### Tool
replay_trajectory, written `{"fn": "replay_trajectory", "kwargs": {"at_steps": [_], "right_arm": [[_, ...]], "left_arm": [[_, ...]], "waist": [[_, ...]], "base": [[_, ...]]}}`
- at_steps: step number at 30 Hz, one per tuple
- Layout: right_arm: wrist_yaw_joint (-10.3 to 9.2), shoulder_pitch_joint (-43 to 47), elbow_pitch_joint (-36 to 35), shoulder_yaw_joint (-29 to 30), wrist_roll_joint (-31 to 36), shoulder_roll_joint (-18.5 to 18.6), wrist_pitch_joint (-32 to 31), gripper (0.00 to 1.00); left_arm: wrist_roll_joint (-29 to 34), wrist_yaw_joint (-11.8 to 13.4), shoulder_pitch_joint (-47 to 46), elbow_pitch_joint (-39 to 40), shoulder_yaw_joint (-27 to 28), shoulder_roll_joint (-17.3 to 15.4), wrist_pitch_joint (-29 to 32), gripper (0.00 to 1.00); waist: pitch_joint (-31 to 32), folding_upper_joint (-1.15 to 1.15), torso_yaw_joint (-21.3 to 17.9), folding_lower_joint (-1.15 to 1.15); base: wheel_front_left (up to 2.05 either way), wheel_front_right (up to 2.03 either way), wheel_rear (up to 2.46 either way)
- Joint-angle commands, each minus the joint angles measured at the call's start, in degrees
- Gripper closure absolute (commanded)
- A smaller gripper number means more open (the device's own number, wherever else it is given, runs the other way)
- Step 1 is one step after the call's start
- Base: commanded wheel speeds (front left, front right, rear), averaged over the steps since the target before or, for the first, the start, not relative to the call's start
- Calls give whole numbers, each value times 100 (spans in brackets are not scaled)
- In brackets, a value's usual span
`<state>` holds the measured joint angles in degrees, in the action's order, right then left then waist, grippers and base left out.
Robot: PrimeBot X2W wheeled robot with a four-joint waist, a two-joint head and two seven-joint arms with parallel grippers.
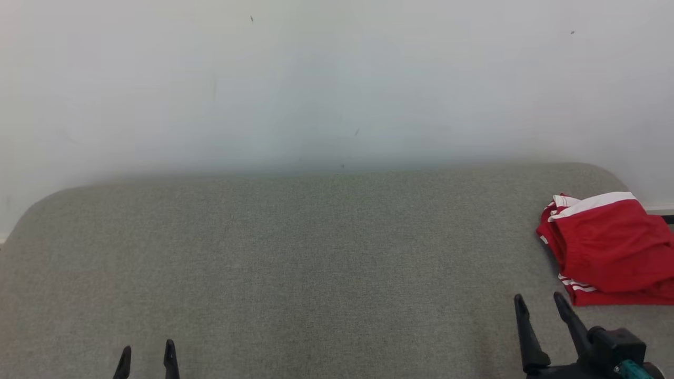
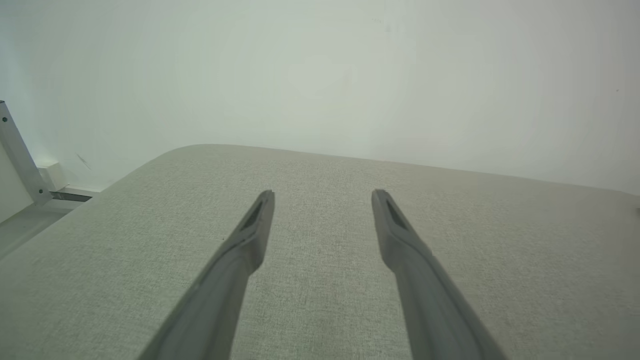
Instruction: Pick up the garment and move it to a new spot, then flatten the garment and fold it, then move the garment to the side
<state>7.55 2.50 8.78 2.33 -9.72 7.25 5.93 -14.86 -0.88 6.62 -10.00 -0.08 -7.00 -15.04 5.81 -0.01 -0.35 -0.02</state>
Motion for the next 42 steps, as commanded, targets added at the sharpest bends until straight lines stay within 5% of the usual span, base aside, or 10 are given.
{"fn": "replay_trajectory", "kwargs": {"at_steps": [1,9,30,31,42], "right_arm": [[-13,94,34,9,69,-82,52,0],[-13,341,165,54,290,-316,161,0],[-13,264,176,11,268,-416,105,0],[0,276,173,18,282,-407,108,100],[-1,324,500,140,-364,-427,-55,100]], "left_arm": [[48,-71,40,-34,2,49,-13,0],[189,-393,152,-201,-26,187,-14,0],[366,-564,44,-346,250,345,-14,0],[315,-567,59,-345,239,328,1,100],[-305,-574,-2,-687,246,357,235,100]], "waist": [[51,1,-43,2],[102,1,-24,2],[83,1,-79,2],[83,1,-79,2],[53,1,-77,2]], "base": [[0,0,0],[0,0,0],[0,0,0],[0,0,0],[0,0,0]]}}
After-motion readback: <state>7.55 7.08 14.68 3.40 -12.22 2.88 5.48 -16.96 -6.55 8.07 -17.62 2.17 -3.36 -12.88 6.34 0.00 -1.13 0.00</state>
